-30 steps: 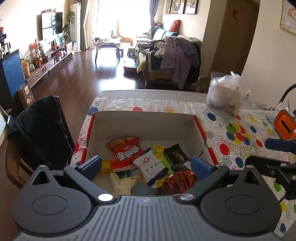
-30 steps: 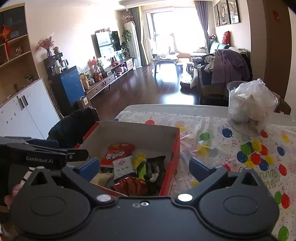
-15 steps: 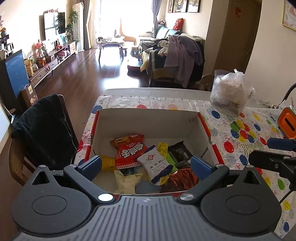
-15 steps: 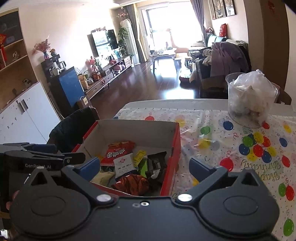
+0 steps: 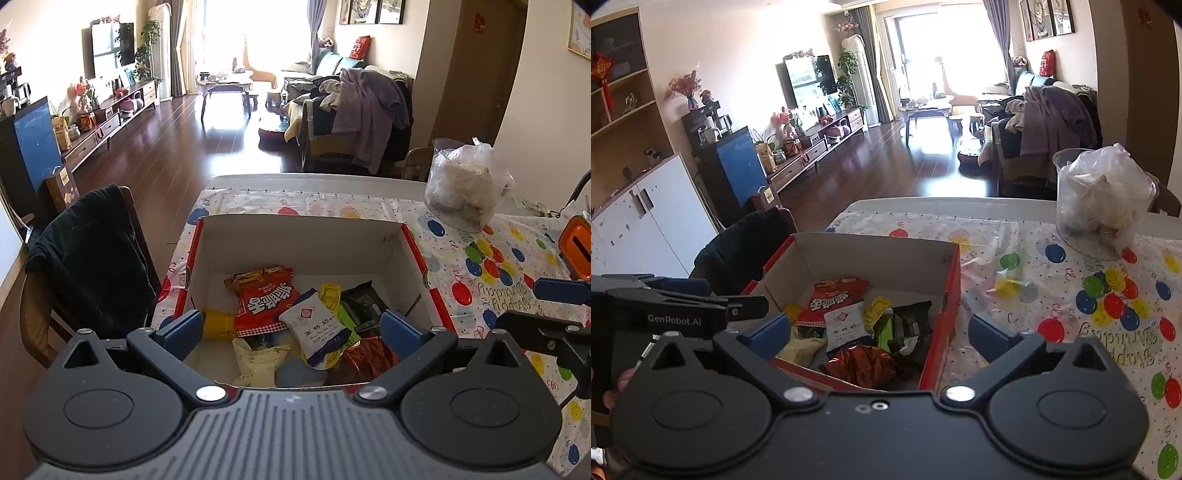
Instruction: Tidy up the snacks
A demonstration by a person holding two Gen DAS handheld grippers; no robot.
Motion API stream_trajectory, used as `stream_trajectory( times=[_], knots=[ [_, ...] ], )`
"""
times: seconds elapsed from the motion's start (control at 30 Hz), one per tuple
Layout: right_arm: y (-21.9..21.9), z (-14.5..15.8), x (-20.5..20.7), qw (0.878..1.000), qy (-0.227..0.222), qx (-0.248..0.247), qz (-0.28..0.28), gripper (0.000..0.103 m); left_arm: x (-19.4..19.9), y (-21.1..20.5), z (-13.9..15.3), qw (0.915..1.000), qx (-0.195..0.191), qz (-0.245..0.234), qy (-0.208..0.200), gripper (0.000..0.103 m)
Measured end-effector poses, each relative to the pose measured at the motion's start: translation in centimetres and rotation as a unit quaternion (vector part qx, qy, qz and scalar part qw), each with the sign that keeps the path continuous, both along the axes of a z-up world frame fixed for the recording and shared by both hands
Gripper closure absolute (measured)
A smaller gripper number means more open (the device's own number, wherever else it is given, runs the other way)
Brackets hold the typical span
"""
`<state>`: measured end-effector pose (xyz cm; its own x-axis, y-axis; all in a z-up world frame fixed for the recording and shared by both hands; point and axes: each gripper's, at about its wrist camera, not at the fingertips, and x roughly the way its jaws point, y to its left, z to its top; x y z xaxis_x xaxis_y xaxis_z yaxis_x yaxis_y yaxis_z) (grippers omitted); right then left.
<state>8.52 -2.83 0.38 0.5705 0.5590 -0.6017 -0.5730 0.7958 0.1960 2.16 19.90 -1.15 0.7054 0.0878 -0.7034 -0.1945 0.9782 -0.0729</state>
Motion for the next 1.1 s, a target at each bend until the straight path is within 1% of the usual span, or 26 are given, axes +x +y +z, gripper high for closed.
stream_trajectory(
  times=[0.2, 0.9, 1.1],
  knots=[
    [0.1, 0.1, -0.2, 1.000, -0.009, -0.009, 0.003, 0.000, 0.0, 0.0, 0.0, 1.0000, -0.001, 0.000, 0.002, 0.000],
    [-0.5, -0.6, -0.3, 1.000, 0.011, -0.009, -0.011, 0.000, -0.4, -0.6, -0.8, 0.9998, -0.007, 0.001, 0.020, 0.000],
    [-1.6, -0.7, -0.1, 1.000, 0.019, -0.005, -0.021, 0.000, -0.7, -1.2, -0.7, 0.9997, -0.009, 0.004, 0.022, 0.000]
  ],
)
